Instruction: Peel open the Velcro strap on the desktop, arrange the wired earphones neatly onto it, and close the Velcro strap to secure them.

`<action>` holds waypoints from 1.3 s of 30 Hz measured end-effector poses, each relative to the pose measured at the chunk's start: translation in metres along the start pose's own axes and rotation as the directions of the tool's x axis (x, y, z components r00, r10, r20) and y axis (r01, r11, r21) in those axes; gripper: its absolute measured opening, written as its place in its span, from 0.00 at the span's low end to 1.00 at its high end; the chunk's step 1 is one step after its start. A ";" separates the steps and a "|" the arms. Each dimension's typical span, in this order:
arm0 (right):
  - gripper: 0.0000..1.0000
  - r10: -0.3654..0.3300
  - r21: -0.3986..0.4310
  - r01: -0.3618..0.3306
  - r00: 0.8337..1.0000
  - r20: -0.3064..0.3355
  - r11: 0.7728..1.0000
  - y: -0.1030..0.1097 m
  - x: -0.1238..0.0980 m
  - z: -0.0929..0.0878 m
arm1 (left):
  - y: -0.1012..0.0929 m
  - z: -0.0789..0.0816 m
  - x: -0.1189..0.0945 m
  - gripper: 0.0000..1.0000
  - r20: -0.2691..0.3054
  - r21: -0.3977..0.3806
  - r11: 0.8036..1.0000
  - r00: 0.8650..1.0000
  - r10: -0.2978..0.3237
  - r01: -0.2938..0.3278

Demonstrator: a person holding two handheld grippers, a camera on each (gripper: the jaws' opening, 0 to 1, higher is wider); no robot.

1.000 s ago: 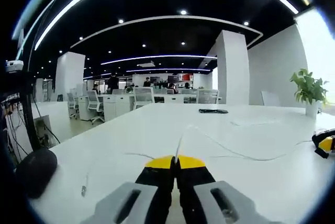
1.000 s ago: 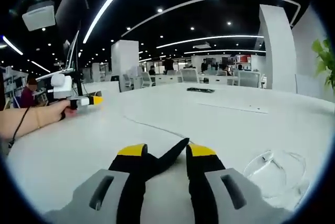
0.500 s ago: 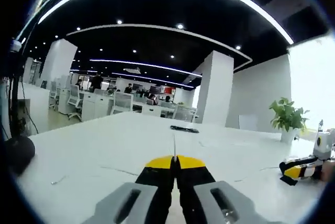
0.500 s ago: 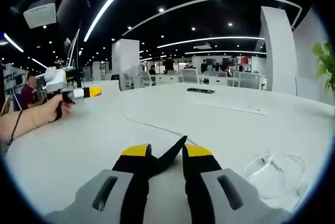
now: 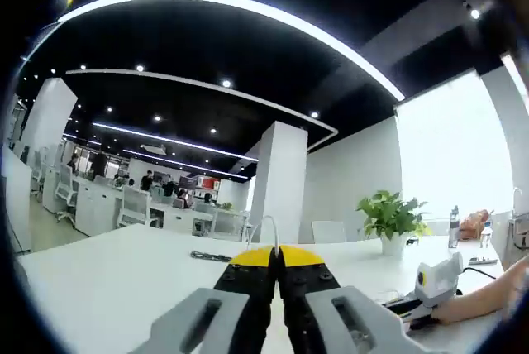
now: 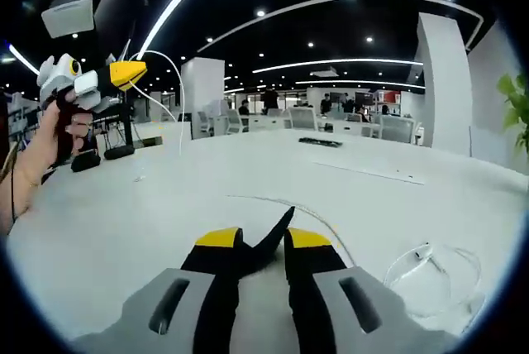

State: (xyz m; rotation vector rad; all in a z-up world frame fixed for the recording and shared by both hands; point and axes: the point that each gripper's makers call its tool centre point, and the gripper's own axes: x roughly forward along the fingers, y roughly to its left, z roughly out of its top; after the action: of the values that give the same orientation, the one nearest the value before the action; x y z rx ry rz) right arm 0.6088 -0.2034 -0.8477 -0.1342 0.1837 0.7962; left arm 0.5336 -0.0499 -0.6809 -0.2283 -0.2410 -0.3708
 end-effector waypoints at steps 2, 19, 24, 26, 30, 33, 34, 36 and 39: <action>0.23 0.001 0.000 -0.001 1.000 0.001 1.000 0.000 0.000 0.000 | -0.017 0.013 -0.007 0.05 0.030 0.011 0.999 0.999 -0.034 0.034; 0.22 0.007 0.004 -0.007 1.000 -0.001 1.000 0.000 0.001 0.000 | -0.123 0.028 -0.072 0.05 0.001 0.164 0.970 0.983 -0.184 0.182; 0.20 0.008 0.005 -0.008 1.000 -0.002 1.000 0.000 0.000 0.000 | -0.123 0.027 -0.093 0.05 -0.023 0.136 0.980 0.990 -0.142 0.144; 0.19 0.008 0.001 -0.008 1.000 -0.004 1.000 0.000 0.000 -0.001 | -0.120 0.025 -0.102 0.05 -0.027 0.162 0.981 0.994 -0.104 0.107; 0.18 0.009 0.000 -0.009 1.000 -0.003 1.000 0.001 -0.001 -0.001 | -0.109 0.020 -0.117 0.05 -0.024 0.169 0.985 0.999 -0.036 0.039; 0.18 0.010 0.000 -0.010 1.000 -0.003 1.000 0.001 -0.002 -0.001 | -0.100 0.007 -0.121 0.05 -0.031 0.075 0.997 0.999 -0.017 0.019; 0.17 0.010 -0.001 -0.010 1.000 -0.003 1.000 0.001 -0.001 -0.001 | -0.096 0.000 -0.122 0.05 -0.042 0.040 0.999 0.999 -0.008 0.010; 0.17 0.010 -0.002 -0.010 1.000 -0.005 1.000 0.001 -0.001 -0.001 | -0.093 -0.014 -0.122 0.05 -0.065 -0.002 1.000 0.998 -0.001 0.001; 0.16 0.008 -0.007 -0.008 1.000 -0.009 1.000 0.001 -0.001 -0.002 | -0.091 -0.039 -0.117 0.05 -0.103 -0.028 1.000 0.995 0.010 -0.013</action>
State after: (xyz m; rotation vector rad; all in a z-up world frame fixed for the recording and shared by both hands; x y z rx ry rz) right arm 0.6070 -0.2041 -0.8490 -0.1437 0.1899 0.8046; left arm 0.4001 -0.1037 -0.7337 -0.2381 -0.1332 -0.3739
